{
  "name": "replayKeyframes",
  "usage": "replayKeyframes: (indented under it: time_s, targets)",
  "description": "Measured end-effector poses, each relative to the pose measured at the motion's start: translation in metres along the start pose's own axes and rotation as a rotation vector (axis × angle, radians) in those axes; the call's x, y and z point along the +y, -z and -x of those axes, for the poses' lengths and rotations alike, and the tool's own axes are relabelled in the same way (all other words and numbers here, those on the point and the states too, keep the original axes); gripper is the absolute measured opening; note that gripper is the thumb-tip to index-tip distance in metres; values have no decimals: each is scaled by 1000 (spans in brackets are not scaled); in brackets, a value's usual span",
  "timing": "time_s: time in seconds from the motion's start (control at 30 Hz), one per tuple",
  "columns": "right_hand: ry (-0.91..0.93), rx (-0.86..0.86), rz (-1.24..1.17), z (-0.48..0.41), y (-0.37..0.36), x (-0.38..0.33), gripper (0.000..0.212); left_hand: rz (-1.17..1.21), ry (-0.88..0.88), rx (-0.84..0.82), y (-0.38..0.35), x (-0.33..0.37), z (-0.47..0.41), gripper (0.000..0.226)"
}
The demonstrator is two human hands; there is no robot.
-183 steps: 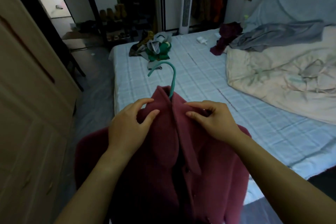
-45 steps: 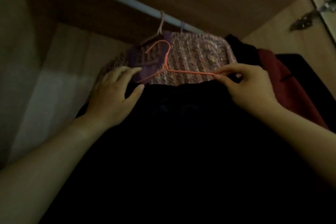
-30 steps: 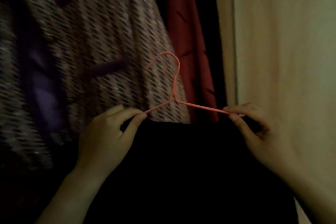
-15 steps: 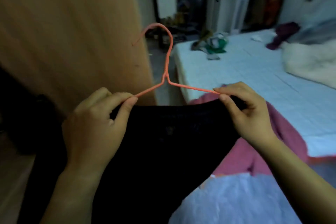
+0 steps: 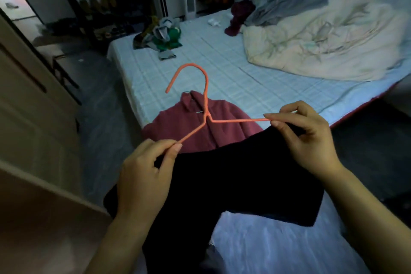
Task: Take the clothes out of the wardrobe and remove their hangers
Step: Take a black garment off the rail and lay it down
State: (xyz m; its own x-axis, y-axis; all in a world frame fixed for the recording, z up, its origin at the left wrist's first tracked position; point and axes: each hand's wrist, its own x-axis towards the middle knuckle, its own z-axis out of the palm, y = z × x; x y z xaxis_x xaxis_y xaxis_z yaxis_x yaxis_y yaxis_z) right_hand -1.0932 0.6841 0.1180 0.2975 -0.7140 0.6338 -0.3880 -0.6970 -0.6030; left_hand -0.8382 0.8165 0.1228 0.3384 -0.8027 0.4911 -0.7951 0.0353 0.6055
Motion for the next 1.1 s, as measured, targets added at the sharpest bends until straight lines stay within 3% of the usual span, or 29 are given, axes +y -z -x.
replayKeyframes:
  time_s: [0.3,0.47,0.6,0.77,0.9,1.1]
  targets:
    - [-43,-97,12,-131,-62,110,20,133,112,-42,-93,-65,-142,30]
    - [-126,-133,-92,-207,-106,157,24,50,118,-23,-130,-101,-230,29]
    - [-205,-220,-117,-251,-153,211,23,-77,199,-112,-173,-144,-284,18]
    - [-216,-507,99,-281,-222,289,17,-328,374,-296,-223,-193,-311,33]
    - [-125,-817,293,-284,-265,313,34,-415,527,-391,-254,-200,-305,56]
    - [78,-1091,241,-244,-287,292,63,-468,781,-451,-257,-175,-241,68]
